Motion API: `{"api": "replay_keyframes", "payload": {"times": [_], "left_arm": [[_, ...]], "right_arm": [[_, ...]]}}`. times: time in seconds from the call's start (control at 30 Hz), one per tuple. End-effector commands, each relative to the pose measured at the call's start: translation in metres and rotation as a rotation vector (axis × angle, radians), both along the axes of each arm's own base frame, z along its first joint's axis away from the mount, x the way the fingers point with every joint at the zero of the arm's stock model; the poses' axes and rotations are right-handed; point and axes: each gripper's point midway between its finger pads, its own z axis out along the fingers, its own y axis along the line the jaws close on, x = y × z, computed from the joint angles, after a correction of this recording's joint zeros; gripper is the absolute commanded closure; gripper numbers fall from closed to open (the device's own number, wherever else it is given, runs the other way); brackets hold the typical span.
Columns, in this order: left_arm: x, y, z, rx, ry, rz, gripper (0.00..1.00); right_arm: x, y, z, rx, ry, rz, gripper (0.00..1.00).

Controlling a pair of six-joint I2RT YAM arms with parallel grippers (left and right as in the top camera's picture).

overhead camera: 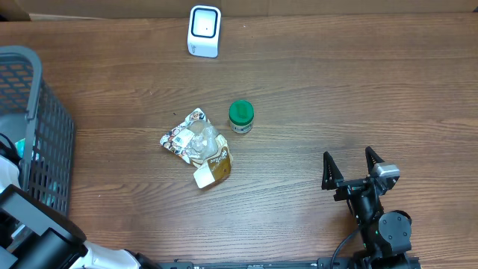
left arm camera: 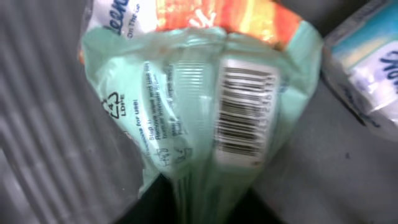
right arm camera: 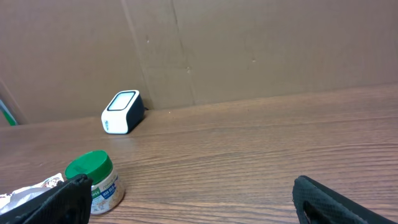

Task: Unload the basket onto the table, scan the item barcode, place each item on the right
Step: 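Grasp the mint-green barcoded packet from the basket with the left gripper, then move the green packet toward the scanner and place it on the table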

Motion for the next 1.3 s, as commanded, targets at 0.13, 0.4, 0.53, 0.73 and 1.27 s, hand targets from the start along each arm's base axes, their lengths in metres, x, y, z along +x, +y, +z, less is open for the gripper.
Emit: {"api": "replay_keyframes", "payload": {"times": [0.13, 0.4, 0.53, 0.73, 1.27], "left_arm": [[0.008, 0.003, 0.018, -0.01, 0.005, -0.012, 0.96], [0.055, 0.022, 0.137, 0.044, -0.18, -0.048, 0.96], [0.077, 0.014, 0.214, 0.073, -0.336, -0.094, 0.96], [0.112, -0.056, 0.291, 0.024, -0.554, -0.339, 0.96], [0.15, -0.29, 0.244, 0.003, -0.24, -1.058, 0.96]], "right_arm": [[0.0, 0.002, -0.003, 0.0, 0.0, 0.008, 0.0], [0.0, 0.002, -0.003, 0.0, 0.0, 0.008, 0.0], [0.0, 0.002, -0.003, 0.0, 0.0, 0.008, 0.0], [0.0, 0.002, -0.003, 0.0, 0.0, 0.008, 0.0], [0.0, 0.002, -0.003, 0.0, 0.0, 0.008, 0.0]]}}
